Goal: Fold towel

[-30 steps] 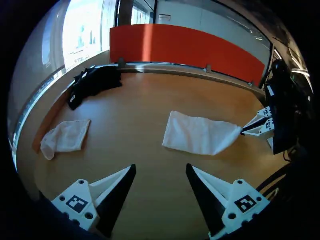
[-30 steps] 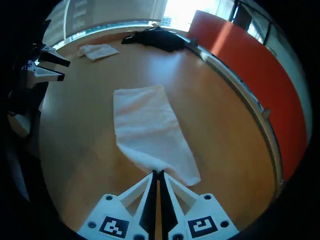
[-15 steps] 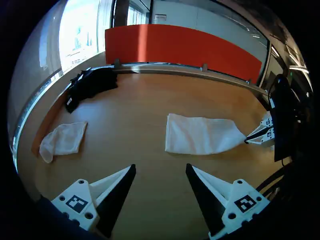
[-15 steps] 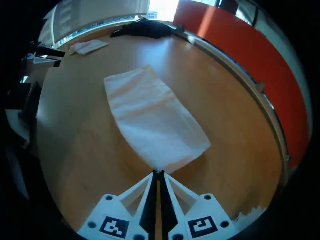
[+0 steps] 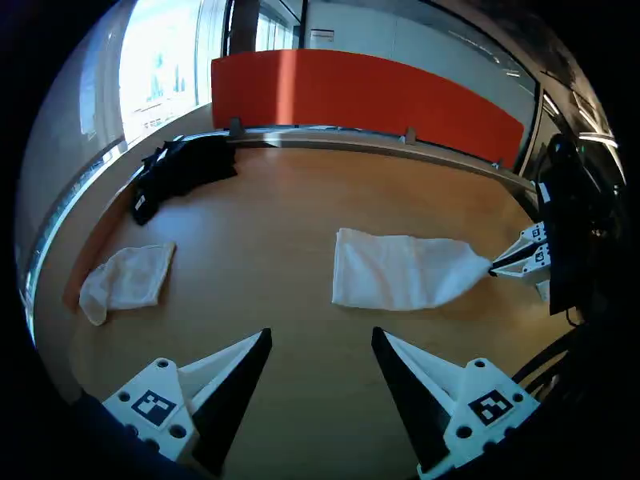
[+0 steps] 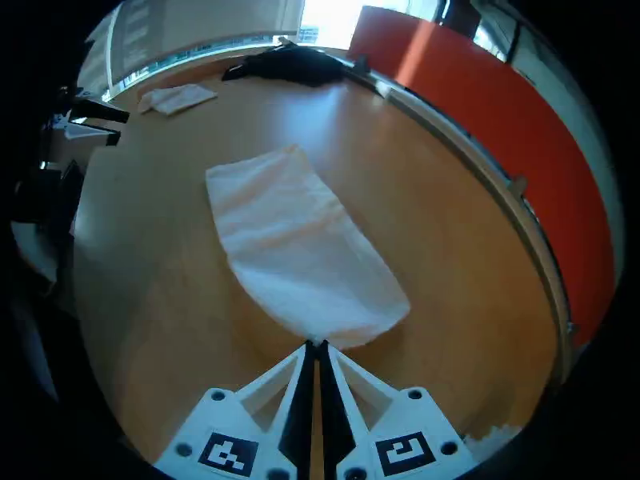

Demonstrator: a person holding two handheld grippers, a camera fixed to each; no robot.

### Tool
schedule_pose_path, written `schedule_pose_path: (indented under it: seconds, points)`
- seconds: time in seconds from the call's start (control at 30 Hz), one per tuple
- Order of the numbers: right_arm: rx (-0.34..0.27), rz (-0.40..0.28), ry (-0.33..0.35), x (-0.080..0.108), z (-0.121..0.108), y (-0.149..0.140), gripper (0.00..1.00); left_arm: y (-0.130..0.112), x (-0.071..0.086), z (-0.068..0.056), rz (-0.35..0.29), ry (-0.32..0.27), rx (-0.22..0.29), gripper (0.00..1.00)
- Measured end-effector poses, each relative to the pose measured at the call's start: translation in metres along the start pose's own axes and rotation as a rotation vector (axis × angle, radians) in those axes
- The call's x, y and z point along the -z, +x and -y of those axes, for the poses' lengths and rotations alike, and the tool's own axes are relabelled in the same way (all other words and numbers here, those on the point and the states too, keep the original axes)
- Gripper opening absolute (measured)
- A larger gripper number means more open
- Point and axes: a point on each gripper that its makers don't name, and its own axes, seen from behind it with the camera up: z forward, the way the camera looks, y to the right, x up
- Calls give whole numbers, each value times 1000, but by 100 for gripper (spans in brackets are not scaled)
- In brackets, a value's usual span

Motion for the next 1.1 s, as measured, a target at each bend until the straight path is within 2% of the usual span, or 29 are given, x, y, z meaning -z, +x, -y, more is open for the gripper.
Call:
schedule_pose_path:
  seconds: [0.2,0.4,0.7,0.93,1.1]
  points:
    - [92,-53,-13,5,-15,57,4,0,1,7,-8,9,21,92]
    - [200,-90,7,2,-10,116,4,-1,4,17,-18,22,45,93]
    - [355,-90,71,-25,28,169,4,-5,10,37,-42,57,110,93]
    - [452,-63,138,-61,68,189,4,-16,17,56,-52,88,178,93]
    - [517,-33,184,-85,93,197,4,-24,22,66,-54,105,209,93]
